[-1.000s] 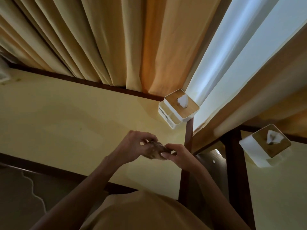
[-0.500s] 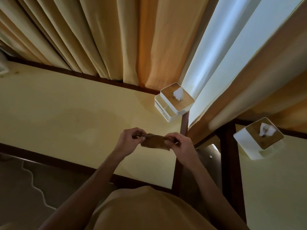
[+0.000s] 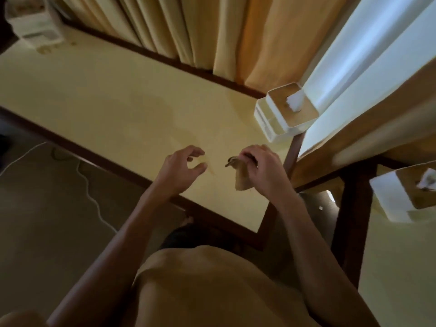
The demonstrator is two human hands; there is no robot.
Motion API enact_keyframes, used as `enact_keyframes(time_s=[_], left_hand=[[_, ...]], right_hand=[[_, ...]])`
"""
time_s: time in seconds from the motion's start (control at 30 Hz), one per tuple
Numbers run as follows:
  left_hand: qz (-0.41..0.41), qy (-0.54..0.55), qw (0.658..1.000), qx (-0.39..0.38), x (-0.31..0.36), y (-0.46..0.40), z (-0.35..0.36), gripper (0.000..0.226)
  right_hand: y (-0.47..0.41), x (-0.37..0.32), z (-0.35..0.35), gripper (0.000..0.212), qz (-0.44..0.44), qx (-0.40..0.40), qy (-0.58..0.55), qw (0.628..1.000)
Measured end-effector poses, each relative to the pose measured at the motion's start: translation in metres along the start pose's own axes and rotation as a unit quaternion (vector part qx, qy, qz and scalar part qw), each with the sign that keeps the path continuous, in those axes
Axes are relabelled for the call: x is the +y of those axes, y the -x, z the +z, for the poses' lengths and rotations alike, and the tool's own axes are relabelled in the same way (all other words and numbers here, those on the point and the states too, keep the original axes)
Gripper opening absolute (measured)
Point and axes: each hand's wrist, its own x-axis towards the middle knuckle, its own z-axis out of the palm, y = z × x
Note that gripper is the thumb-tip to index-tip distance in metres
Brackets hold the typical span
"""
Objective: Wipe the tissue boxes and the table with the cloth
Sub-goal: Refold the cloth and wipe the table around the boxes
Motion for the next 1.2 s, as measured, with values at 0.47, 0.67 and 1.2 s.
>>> enact_keyframes(time_s=[0.47,0.67,1.2], left_hand=[[-0.029,0.007,0.995,0.100,-0.079,0.046,-0.160,0.031],[-0.041,0.007,0.995,0.093,-0.143,0.036,-0.243,0.033],[-0.064,0.019,0.993,0.097,-0.255,-0.034,-0.386,0.033]], right_hand=[[-0.041,-0.147,0.060,0.010,-0.080,-0.036,-0.002,0.996],[-0.079,-0.212,0.128,0.013,-0.070,-0.058,-0.004,0.996],[-0.227,-0.315,0.258,0.014,-0.127,-0.070,-0.050,0.988]])
